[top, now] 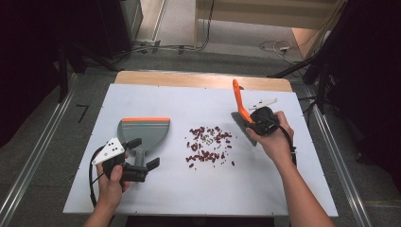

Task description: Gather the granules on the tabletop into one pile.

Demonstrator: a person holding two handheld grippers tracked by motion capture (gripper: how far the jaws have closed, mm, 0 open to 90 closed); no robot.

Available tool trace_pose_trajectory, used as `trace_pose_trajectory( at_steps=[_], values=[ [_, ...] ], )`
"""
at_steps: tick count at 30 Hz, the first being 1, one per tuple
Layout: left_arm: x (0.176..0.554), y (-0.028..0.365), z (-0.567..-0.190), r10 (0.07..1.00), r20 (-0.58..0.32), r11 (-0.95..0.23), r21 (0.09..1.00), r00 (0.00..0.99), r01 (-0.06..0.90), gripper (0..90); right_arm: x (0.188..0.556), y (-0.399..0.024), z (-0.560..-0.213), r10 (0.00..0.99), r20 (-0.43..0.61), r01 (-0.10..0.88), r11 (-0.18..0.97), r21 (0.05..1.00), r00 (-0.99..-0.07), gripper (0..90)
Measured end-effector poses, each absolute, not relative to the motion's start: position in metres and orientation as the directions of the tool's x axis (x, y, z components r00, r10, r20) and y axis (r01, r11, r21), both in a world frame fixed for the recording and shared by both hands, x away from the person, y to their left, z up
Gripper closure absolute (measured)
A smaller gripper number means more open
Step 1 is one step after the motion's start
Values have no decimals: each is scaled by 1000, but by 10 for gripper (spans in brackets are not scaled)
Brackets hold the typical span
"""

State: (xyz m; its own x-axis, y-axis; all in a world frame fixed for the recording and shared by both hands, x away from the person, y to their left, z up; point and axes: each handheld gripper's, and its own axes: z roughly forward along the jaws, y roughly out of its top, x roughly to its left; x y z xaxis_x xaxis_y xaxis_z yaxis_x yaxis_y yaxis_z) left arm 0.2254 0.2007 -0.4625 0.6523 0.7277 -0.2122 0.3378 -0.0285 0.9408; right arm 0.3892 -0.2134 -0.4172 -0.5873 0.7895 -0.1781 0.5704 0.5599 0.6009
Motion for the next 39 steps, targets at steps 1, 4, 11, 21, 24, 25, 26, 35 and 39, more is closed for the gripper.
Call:
trace_pose_trajectory(
  at_steps=[1, 4, 11, 21, 24, 25, 26, 35, 39],
  values=[
    [225, 201, -463, 727, -212, -30, 941, 653, 338, 0, 392, -211, -417, 790, -199, 575, 570, 588, -580, 683],
    [225, 200, -463, 727, -208, -36, 940, 655, 338, 0, 398, -203, -422, 777, -271, 573, 609, 548, -568, 683],
    [225, 199, -463, 725, -209, -36, 940, 657, 340, 0, 406, -182, -443, 735, -363, 570, 675, 469, -572, 684],
    [225, 194, -464, 713, -210, -43, 939, 669, 340, 0, 395, -153, -450, 706, -328, 566, 703, 432, -627, 687],
    [225, 193, -463, 713, -208, -46, 939, 669, 341, 0, 389, -149, -452, 698, -312, 556, 707, 437, -644, 684],
    [225, 193, -463, 713, -209, -44, 939, 669, 341, 0, 386, -147, -452, 697, -303, 552, 707, 441, -650, 684],
    [225, 193, -463, 713, -210, -44, 939, 669, 342, 0, 384, -146, -452, 692, -297, 547, 710, 443, -658, 684],
    [225, 194, -463, 712, -212, -42, 939, 669, 343, 0, 361, -134, -454, 652, -288, 506, 740, 442, -702, 681],
    [225, 194, -463, 712, -213, -39, 939, 669, 341, 0, 353, -131, -454, 634, -279, 492, 752, 438, -721, 680]
  ],
)
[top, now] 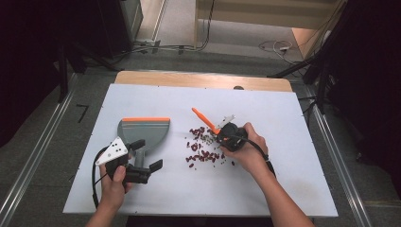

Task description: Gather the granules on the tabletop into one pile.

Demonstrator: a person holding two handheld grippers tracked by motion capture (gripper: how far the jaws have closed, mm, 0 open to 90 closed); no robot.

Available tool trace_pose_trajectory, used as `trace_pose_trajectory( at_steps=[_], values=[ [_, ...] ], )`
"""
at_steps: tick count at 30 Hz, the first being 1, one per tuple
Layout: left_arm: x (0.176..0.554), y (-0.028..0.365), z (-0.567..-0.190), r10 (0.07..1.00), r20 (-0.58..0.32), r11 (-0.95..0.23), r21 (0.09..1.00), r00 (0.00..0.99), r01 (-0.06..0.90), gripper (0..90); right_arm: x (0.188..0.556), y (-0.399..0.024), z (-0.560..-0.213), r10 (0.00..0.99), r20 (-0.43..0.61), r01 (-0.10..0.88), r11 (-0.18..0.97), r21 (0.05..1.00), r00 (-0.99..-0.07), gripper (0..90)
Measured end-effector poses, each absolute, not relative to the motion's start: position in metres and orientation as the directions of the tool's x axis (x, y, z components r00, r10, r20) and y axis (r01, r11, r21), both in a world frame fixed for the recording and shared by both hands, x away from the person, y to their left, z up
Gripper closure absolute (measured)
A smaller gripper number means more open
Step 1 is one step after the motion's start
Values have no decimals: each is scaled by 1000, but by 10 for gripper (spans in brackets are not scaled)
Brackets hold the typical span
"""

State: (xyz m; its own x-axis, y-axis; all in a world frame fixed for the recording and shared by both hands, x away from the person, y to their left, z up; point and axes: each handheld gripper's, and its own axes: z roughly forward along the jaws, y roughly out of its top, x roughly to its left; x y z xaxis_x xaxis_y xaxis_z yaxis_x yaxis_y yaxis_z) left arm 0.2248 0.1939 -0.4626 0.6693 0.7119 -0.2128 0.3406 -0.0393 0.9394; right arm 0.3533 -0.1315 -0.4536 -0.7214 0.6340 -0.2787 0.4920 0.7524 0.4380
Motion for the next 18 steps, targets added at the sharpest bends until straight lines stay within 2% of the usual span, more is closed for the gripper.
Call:
trace_pose_trajectory(
  at_steps=[9, 18],
  values=[
    [225, 192, -461, 712, -204, -43, 942, 672, 333, 0, 344, -134, -450, 596, -295, 448, 779, 439, -747, 682],
    [226, 195, -462, 711, -227, -16, 941, 666, 338, 0, 364, -146, -425, 619, -292, 429, 746, 510, -729, 689]
  ],
)
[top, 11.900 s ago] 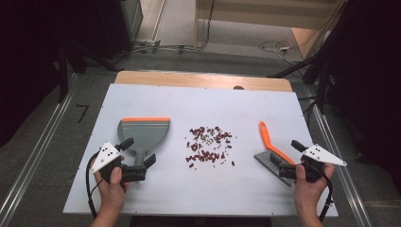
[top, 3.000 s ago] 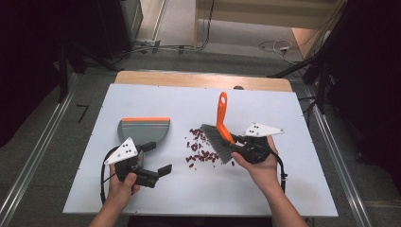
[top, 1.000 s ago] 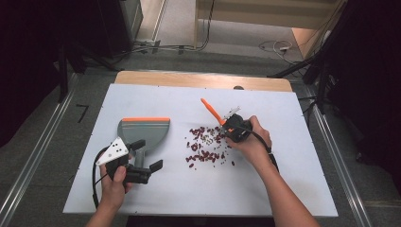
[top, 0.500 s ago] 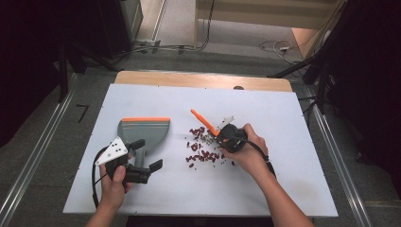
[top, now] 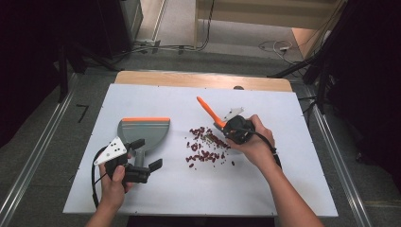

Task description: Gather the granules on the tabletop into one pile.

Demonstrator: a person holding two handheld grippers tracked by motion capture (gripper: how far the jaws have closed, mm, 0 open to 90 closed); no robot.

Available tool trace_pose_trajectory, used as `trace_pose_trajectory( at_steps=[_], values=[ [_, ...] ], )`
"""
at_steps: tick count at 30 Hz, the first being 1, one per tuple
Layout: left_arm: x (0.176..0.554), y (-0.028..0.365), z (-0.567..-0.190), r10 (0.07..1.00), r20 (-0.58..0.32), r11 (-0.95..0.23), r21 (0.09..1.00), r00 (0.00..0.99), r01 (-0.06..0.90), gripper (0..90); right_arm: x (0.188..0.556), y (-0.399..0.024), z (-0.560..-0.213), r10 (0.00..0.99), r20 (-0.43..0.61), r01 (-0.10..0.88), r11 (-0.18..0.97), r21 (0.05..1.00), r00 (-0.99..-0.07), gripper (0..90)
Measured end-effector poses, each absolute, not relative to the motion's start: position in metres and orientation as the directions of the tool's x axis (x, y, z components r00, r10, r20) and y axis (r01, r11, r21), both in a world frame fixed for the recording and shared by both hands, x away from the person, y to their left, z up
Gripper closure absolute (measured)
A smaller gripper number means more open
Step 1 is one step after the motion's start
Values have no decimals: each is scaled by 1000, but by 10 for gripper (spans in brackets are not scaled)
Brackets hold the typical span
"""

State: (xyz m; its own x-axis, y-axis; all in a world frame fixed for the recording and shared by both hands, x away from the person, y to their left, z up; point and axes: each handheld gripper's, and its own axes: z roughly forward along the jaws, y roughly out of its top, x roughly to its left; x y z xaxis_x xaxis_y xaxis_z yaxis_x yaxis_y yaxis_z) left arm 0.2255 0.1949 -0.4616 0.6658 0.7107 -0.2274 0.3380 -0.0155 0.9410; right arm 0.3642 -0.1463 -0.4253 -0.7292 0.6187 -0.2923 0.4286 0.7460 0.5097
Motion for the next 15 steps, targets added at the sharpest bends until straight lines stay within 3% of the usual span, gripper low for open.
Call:
trace_pose_trajectory(
  at_steps=[6, 11, 13, 15],
  values=[
    [225, 196, -462, 718, -219, -19, 943, 661, 333, 0, 393, -136, -421, 583, -345, 365, 770, 523, -736, 689],
    [225, 198, -462, 724, -220, -15, 943, 653, 334, 0, 416, -121, -432, 568, -325, 368, 779, 507, -756, 689],
    [225, 198, -463, 724, -217, -21, 942, 655, 336, 0, 420, -118, -440, 477, -405, 253, 832, 493, -780, 689],
    [225, 198, -463, 723, -217, -23, 941, 656, 337, 0, 422, -115, -445, 456, -419, 245, 850, 467, -785, 689]
  ],
)
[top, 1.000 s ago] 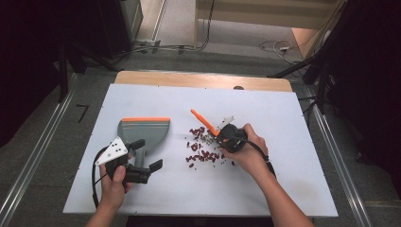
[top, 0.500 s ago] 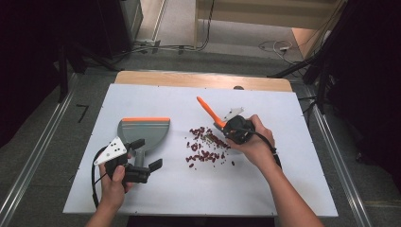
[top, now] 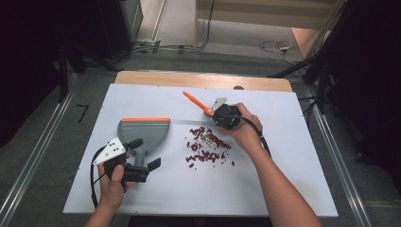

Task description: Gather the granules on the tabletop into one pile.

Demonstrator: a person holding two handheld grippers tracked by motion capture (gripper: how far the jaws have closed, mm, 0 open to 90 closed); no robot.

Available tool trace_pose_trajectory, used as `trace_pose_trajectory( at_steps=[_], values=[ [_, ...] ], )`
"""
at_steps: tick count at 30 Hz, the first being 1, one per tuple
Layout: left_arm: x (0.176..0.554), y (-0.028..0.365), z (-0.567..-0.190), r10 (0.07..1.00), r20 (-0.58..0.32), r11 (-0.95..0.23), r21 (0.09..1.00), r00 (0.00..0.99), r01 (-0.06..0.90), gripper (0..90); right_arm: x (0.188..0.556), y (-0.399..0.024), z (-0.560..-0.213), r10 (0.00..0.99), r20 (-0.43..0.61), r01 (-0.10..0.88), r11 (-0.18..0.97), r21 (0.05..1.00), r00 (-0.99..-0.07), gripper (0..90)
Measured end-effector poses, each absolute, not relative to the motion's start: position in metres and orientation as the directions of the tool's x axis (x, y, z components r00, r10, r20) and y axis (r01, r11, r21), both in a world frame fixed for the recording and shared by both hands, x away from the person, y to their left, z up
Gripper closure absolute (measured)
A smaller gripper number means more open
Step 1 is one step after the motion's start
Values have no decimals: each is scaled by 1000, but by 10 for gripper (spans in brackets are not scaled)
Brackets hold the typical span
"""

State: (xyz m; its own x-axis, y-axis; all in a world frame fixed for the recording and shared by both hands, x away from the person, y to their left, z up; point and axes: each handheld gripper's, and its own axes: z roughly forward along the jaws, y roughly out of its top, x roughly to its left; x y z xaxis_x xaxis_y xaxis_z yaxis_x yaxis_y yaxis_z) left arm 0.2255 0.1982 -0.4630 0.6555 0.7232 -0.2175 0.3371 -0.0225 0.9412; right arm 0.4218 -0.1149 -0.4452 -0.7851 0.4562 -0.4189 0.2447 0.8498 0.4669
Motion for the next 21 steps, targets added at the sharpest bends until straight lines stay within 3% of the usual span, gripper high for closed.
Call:
trace_pose_trajectory(
  at_steps=[21],
  values=[
    [224, 196, -464, 720, -223, -23, 939, 657, 344, 0, 364, -112, -456, 286, -365, 121, 903, 413, -886, 680]
  ],
)
